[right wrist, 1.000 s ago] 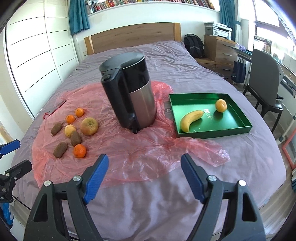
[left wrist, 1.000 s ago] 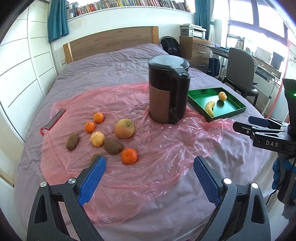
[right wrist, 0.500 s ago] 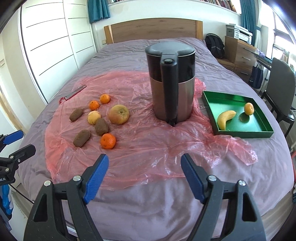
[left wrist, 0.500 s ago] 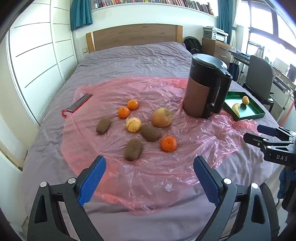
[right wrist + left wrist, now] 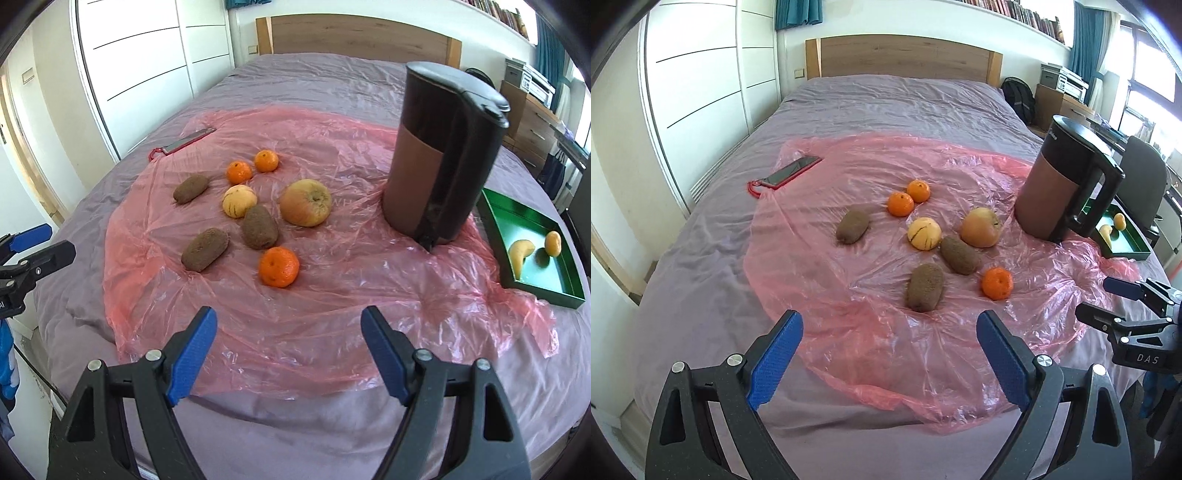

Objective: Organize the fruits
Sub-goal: 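Withdraw both tools from the tray back toward the remaining fruit, then grasp a brown kiwi with the left tool while the right tool grasps a mandarin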

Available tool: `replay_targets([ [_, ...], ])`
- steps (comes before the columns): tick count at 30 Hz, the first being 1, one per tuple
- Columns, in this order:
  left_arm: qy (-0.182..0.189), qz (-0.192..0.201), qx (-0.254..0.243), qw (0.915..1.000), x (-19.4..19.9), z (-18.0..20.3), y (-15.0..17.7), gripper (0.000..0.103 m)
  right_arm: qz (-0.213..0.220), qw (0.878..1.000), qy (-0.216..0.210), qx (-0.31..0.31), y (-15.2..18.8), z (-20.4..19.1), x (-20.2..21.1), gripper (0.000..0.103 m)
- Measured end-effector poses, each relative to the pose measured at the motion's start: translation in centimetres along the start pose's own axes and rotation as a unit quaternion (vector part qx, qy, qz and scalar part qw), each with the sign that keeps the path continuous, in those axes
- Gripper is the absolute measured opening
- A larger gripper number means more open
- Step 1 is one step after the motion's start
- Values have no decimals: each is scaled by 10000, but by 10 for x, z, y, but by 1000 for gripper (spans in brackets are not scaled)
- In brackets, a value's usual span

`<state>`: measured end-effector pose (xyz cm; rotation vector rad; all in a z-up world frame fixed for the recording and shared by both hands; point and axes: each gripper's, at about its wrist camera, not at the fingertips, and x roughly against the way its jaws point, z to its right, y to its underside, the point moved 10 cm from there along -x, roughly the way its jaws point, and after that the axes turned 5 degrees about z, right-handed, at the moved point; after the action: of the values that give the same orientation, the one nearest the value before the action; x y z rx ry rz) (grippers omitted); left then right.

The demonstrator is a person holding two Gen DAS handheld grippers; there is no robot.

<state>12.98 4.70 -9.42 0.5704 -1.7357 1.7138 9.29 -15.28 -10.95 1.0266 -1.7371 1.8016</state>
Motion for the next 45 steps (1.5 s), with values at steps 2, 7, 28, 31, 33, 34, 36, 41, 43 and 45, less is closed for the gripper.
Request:
replay_targets([
  [2, 7, -53, 54, 10000, -10, -5, 1, 92, -63, 10000, -61, 47, 0, -8, -12, 102],
  [7, 125, -206, 120, 9996, -36, 2, 3, 91, -205, 9994, -163, 204, -3, -21, -41, 102],
  [28, 256, -1186, -218, 9924, -155, 43, 29, 67, -673, 9964, -505, -136, -7, -15, -145, 78],
  [31, 240, -1252, -174, 9917, -161, 42, 31, 64, -714, 9960, -514, -131, -5, -16, -150, 70],
  [33, 240, -1281, -162, 9913, -164, 42, 32, 63, -734, 9958, -533, -141, -4, -17, -152, 67],
  [34, 242, -1287, -162, 9913, -165, 42, 32, 63, -739, 9957, -545, -133, -4, -17, -153, 66],
  [36, 246, -1318, -168, 9908, -168, 43, 33, 61, -755, 9956, -543, -116, -3, -17, -155, 64],
  [41, 218, -1414, -198, 9895, -176, 47, 38, 58, -838, 9951, -518, -94, 1, -17, -161, 53],
  [43, 209, -1438, -209, 9892, -178, 48, 40, 58, -872, 9948, -508, -94, 2, -16, -164, 49],
  [45, 206, -1463, -193, 9888, -181, 48, 40, 56, -896, 9946, -507, -104, 3, -16, -167, 46],
])
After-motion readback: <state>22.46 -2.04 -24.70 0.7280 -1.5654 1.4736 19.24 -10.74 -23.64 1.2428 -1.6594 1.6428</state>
